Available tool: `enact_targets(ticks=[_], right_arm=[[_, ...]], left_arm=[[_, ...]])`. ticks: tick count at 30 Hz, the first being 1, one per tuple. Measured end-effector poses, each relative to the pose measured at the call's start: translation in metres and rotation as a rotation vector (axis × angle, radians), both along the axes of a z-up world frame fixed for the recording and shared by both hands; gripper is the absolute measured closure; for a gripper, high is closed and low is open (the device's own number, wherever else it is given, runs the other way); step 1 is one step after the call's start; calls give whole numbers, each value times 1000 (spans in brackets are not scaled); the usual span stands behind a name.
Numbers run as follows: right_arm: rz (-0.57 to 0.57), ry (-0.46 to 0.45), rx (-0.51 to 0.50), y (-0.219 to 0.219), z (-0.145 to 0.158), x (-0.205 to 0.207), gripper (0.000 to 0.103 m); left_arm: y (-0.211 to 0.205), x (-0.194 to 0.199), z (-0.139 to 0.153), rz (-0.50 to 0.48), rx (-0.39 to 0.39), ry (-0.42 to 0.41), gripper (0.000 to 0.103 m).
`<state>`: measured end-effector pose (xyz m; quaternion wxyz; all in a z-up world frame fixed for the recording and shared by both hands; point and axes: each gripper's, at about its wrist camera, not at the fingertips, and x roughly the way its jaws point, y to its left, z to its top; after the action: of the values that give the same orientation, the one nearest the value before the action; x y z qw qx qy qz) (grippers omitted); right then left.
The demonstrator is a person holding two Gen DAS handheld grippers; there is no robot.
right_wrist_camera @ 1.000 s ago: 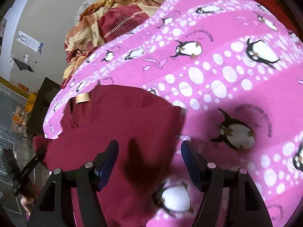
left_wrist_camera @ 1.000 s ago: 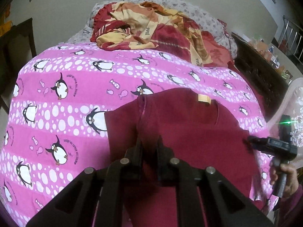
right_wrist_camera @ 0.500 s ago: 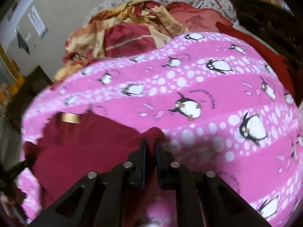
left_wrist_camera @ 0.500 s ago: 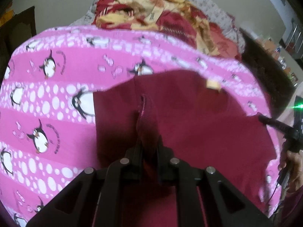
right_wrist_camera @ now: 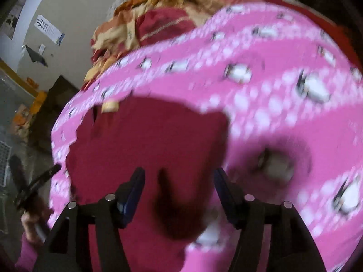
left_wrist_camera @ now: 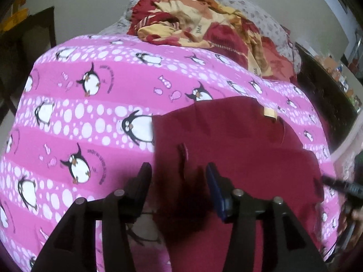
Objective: Fold small clothes
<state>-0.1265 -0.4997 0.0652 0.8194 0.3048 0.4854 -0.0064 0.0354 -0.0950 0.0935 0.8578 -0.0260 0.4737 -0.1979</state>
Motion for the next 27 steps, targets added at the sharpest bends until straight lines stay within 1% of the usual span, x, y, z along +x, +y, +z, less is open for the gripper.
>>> enact_targets(ticks=[1,2,3,4,5,6,7,8,9,10,11,12,13,14,16,17,18,19,20,22,24,26,27], right_arm=[[9,17,28,4,-7,-2,35],[8,35,28,7,-12,-4,39],[11,51,-12,10,-13,-6,69],[20,54,-84,13,-10,-10,83],[24,42,-141,15,-4,-14,88],[23,38,-170,14,0,-17,91],[20,43,-204,13,1,-18,92],[18,63,-271,12,-1,-15,94],[-3,107,-410,11,-7,-14,103],[-31,149,-498,6,-14,-13,103],[-55,151,-383,-7,-24,-18,103],[-73,126,-249,-15,-26,-24,102],[-93,80,-154,-20,-23,-31,102],[-104,39,-137,-21,-14,-38,102],[-97,23,-164,-18,-2,-40,99],[-100,18,-165,-17,4,-40,88],[-107,5,-154,-17,8,-38,64],[-106,-22,-133,-14,13,-37,54],[-89,-47,-118,-7,16,-33,50],[-28,-67,-129,9,21,-20,50],[27,-78,-184,25,24,-7,50],[88,-70,-231,39,19,5,50],[109,-50,-253,44,13,12,50]], left_arm=[[-1,-1,-2,2,0,10,54],[-2,-2,-5,3,7,23,54],[-3,-4,-8,1,13,33,54],[-5,-6,-10,-3,18,41,54],[-7,-8,-12,-9,23,42,54],[-8,-11,-14,-13,36,38,50],[-9,-13,-17,-12,51,34,47],[-11,-14,-21,-10,70,32,45],[-13,-13,-24,-12,77,37,45],[-15,-12,-28,-12,84,49,45],[-16,-12,-31,-10,87,58,45],[-15,-12,-32,-6,87,65,45],[-14,-13,-32,-4,79,64,45],[-12,-14,-30,-4,70,55,45],[-12,-14,-28,1,79,42,45],[-12,-13,-28,7,82,39,45],[-12,-12,-28,13,79,40,45],[-12,-12,-27,20,71,43,45],[-12,-13,-27,28,63,42,45],[-12,-14,-25,33,53,32,44],[-18,-15,-26,20,65,22,32],[-26,-15,-30,3,95,23,31],[-29,-14,-34,-5,112,27,31]])
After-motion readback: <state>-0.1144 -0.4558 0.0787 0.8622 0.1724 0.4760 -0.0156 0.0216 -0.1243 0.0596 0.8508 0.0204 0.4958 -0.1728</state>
